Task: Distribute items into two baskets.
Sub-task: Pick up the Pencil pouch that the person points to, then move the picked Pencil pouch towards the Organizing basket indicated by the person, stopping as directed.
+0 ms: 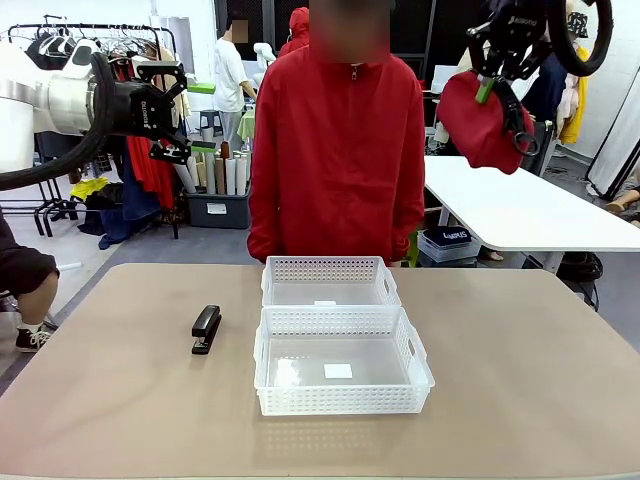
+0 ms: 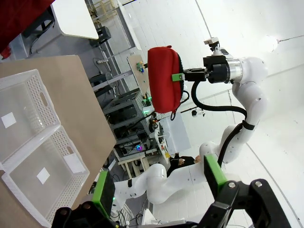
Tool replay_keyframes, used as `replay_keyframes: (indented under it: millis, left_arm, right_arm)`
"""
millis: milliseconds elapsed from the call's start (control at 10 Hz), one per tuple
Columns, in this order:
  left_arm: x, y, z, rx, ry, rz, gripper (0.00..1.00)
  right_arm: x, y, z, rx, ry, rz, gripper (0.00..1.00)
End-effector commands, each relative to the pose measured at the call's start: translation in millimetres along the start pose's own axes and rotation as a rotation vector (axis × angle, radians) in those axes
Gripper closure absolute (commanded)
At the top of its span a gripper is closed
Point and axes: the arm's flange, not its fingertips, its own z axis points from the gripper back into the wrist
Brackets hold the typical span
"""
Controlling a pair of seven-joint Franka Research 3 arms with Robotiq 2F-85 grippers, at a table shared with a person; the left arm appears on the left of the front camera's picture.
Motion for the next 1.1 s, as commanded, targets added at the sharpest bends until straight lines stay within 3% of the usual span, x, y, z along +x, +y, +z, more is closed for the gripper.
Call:
replay_keyframes:
  millis: [0,400,500,1000]
  left_arm:
    - [0,-3,1,-0.002,0.000,-0.005,0.00]
    - [0,-3,1,-0.002,0.000,-0.005,0.00]
    - [0,-3,1,-0.002,0.000,-0.005,0.00]
    - [0,-3,1,-0.002,0.000,-0.005,0.00]
  right_arm:
    - [5,-7,20,-0.033,0.015,-0.039,1.00]
    - [4,-36,42,-0.011,-0.018,-0.056,1.00]
    - [-3,-30,24,-0.030,0.013,-0.052,1.00]
    - [-3,-30,24,-0.030,0.013,-0.052,1.00]
